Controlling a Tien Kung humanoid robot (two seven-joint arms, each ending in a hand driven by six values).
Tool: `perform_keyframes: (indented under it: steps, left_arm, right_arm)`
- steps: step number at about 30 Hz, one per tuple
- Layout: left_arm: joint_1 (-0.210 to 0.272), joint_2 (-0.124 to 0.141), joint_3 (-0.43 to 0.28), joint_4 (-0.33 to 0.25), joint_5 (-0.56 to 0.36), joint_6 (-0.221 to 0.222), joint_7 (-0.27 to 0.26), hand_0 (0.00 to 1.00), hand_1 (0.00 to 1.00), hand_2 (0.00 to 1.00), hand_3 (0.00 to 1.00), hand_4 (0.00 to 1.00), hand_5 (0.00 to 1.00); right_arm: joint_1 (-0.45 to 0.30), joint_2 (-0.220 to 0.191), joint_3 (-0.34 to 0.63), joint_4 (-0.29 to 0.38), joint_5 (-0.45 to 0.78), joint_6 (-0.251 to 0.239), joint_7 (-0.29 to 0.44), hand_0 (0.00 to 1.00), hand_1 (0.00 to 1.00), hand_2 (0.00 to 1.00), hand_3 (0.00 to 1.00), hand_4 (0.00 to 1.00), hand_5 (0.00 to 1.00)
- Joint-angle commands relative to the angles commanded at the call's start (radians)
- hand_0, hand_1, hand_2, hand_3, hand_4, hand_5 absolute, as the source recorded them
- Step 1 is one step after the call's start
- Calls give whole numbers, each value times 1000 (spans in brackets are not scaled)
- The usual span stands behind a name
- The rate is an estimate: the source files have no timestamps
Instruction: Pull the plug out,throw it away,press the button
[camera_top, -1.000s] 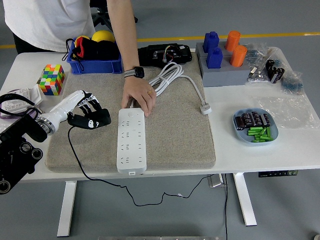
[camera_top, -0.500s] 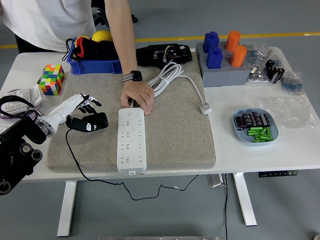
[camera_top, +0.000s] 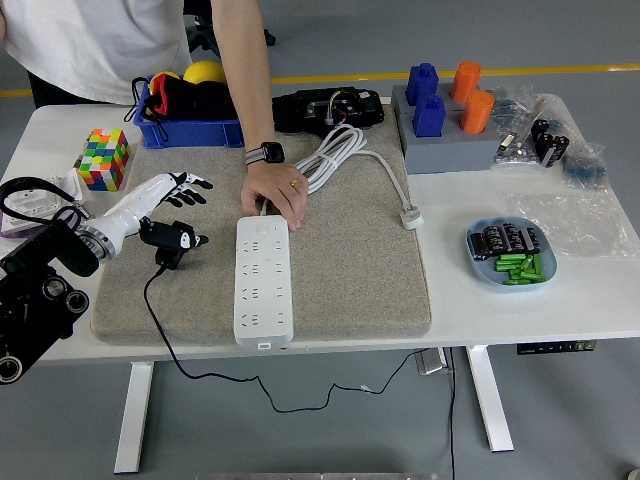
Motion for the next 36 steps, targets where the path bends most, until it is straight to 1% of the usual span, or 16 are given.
perform_keyframes:
  steps: [1,3,4,6,9,10,12,15,16,19,24,36]
  left_arm:
    - [-4,-1,5,-6,-6,-2,3,411,509,480,733,733,2]
    - [-27,-6,34,-19,1,-6,19,411,509,480,733,733,2]
    - [-39,-10,50,-20,3,-6,26,183,256,270,675,571,2]
    - [-66,-19,82,-18,11,-5,38,183,256,270,675,571,2]
    - [-106,-35,130,-11,34,-16,80,183,256,270,675,571,2]
    - [-116,-39,142,-10,42,-23,94,38,49,141,662,186,2]
    - [-142,-53,178,-3,66,-44,141,38,49,141,662,186,2]
    - [-169,-73,219,8,105,-73,204,38,49,141,662,186,2]
    - [-176,-81,233,12,120,-81,226,26,34,128,655,174,2]
    - [-186,-96,259,23,140,-88,262,26,34,128,655,174,2]
    - [-200,-114,283,48,161,-93,293,25,34,125,654,191,2]
    - [-213,-145,297,106,186,-84,308,20,32,125,647,184,2]
  right_arm:
    - [0,0,-1,0,0,0,0,804,696,683,666,769,657]
    - [1,-1,-5,0,2,0,0,804,696,683,666,769,657]
    - [1,-1,-6,0,3,1,0,804,696,683,666,769,657]
    - [2,-2,-10,0,5,0,0,804,696,683,666,769,657]
    - [2,-4,-14,0,7,0,0,804,696,683,666,769,657]
    - [2,-5,-15,0,7,0,0,804,696,683,666,769,657]
    - [2,-6,-17,0,8,0,0,804,696,683,666,769,657]
    - [2,-5,-20,0,9,1,-1,804,696,683,666,769,657]
    - [2,-5,-22,0,10,1,-1,804,696,683,666,769,657]
    - [1,-5,-22,0,11,1,-2,804,696,683,666,769,657]
    - [0,-6,-23,0,11,0,-3,804,696,683,665,769,657]
    - [-3,-5,-25,0,12,1,-2,804,696,683,665,769,657]
